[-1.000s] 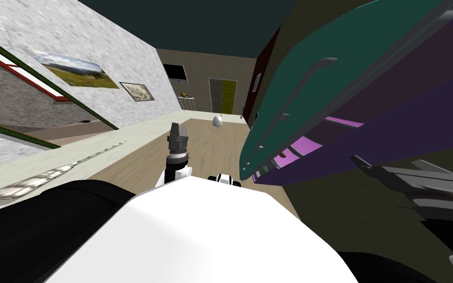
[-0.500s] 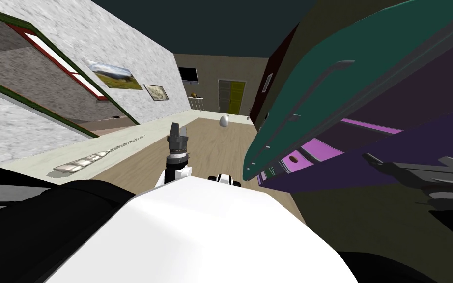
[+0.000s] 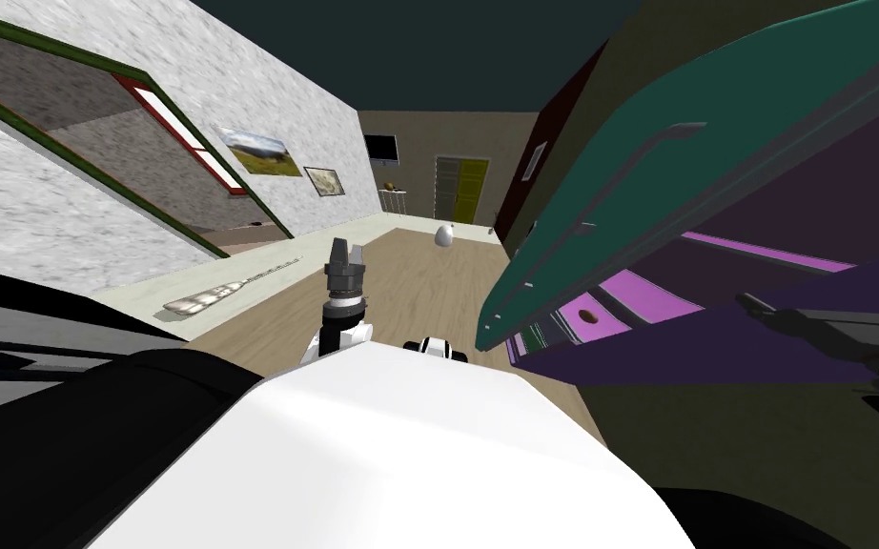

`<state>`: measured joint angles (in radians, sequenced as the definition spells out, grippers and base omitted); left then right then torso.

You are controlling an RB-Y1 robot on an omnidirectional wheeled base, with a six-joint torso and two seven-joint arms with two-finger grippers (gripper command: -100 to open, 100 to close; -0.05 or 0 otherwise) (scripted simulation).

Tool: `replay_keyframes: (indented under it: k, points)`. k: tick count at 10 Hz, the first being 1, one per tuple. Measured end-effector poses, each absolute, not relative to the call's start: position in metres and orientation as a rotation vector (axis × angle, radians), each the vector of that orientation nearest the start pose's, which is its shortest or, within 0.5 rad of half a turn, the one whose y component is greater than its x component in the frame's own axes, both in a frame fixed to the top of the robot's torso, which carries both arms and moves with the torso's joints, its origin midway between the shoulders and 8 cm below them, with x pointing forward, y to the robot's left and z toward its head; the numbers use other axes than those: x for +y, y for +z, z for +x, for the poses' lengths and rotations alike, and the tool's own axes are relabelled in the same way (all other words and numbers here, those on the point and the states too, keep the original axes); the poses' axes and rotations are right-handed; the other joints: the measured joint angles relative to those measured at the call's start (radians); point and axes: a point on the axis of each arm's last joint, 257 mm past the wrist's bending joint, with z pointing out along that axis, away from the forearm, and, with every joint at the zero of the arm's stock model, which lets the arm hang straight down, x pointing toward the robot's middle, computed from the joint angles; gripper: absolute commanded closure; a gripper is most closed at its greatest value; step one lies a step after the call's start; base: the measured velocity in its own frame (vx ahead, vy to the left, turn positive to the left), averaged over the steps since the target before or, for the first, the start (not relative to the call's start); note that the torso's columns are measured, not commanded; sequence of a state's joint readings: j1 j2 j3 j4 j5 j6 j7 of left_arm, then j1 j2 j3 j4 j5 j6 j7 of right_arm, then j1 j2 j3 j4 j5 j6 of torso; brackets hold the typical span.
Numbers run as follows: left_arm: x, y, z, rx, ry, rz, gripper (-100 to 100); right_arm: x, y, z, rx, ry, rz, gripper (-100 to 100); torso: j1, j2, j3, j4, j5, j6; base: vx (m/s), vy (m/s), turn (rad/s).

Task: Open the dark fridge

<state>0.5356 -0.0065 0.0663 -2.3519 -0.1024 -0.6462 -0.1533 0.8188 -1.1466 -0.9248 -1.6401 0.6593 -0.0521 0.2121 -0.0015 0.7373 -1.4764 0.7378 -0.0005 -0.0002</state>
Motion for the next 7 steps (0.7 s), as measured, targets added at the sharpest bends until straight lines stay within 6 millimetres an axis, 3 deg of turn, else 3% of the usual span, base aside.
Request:
replay_keyframes:
  k: [7]
  points:
    - [0.277, 0.069, 0.299, 0.573, -1.054, -0.384, 0, -0.781, 0.139, 0.323, 1.485, -1.138, -0.171, -100, 0.002, 0.001, 0.000, 0.000, 0.001, 0.000, -0.039, 0.089, 0.134]
